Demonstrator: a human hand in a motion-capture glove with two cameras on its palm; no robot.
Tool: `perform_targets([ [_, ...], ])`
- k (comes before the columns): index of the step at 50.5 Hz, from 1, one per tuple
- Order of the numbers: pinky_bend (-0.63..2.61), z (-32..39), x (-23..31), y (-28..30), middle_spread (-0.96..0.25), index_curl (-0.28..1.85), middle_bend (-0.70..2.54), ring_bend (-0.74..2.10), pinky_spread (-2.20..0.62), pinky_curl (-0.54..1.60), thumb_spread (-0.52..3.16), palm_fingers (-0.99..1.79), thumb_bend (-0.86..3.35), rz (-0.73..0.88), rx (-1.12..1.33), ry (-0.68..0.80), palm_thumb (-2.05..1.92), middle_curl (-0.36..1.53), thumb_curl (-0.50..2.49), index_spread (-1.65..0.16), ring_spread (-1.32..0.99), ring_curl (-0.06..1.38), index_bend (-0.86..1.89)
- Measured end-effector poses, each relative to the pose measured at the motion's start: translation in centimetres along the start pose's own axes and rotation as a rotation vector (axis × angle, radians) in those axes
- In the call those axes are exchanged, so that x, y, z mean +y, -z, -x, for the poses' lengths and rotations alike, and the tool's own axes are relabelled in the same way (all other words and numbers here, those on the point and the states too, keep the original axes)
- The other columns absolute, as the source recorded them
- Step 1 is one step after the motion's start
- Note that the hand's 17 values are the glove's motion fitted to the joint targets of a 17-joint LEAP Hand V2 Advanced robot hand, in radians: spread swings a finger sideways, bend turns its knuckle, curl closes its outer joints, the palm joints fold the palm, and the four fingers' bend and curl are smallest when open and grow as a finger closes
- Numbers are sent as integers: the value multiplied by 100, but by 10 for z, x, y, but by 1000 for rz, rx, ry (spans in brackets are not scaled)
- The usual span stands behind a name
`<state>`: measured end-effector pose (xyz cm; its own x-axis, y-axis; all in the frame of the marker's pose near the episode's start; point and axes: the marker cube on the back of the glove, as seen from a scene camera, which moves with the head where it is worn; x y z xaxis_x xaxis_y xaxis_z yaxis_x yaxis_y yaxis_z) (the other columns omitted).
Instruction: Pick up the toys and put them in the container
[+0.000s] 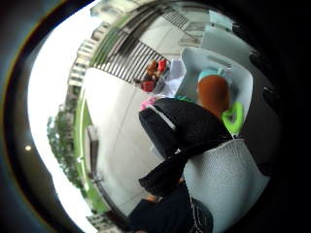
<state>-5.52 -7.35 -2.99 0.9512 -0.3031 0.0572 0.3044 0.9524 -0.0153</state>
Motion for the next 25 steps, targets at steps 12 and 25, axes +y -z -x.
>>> perform_targets([
  [12, 161, -25, 54, 33, -6, 7, 56, 130, -20, 35, 125, -4, -4, -40, 27, -23, -4, 43, 28, -31, -18, 25, 12],
  [25, 145, -111, 110, 42, -7, 17, 50, 105, -14, 31, 124, -7, -3, -58, 69, -282, -3, 41, 26, -33, -15, 18, 19],
])
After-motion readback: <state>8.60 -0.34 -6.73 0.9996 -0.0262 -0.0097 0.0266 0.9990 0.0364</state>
